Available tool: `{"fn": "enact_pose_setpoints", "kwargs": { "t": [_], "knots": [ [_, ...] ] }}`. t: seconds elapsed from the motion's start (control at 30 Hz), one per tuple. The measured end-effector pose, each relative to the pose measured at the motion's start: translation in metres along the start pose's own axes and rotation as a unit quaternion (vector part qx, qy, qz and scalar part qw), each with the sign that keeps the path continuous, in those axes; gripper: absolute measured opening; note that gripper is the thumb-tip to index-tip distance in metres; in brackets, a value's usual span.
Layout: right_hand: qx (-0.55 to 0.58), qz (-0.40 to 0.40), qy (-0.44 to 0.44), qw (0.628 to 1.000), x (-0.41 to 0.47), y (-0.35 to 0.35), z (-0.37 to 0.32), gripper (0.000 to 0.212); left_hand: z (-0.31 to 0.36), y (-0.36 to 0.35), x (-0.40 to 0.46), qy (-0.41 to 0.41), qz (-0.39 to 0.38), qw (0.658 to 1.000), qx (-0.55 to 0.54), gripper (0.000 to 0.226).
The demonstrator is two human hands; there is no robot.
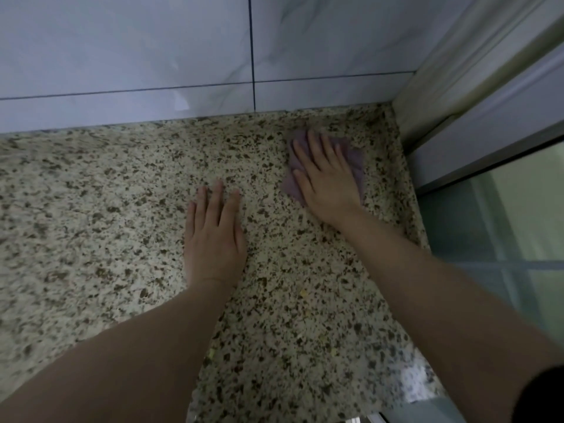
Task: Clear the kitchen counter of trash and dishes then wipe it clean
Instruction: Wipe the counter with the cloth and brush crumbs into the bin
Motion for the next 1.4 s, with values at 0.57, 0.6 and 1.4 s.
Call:
{"fn": "enact_pose_setpoints", "kwargs": {
  "t": [0.57,0.6,1.4],
  "knots": [
    [-0.035,-0.017,0.024,0.999,0.007,0.011,0.065,0.056,0.0,0.0,0.0,0.009,-0.006,1.0,0.002,0.05],
    [-0.037,-0.014,0.023,0.999,0.007,0.01,0.068,0.056,-0.001,0.0,-0.001,0.007,-0.007,1.0,0.005,0.05],
    [0.194,0.041,-0.052,0.979,-0.188,-0.051,-0.131,0.048,-0.006,-0.005,-0.001,-0.068,0.037,0.997,0.0,0.053]
  ]
}}
Point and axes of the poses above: each hand's wrist, its own x-axis towards the middle knuckle, its own y-axis out of the back of the hand, z = x × y, the point moved 4 cm from there along x, towards the middle knuckle, and after that the axes turned 8 degrees about -z, right-handed, at the moved point
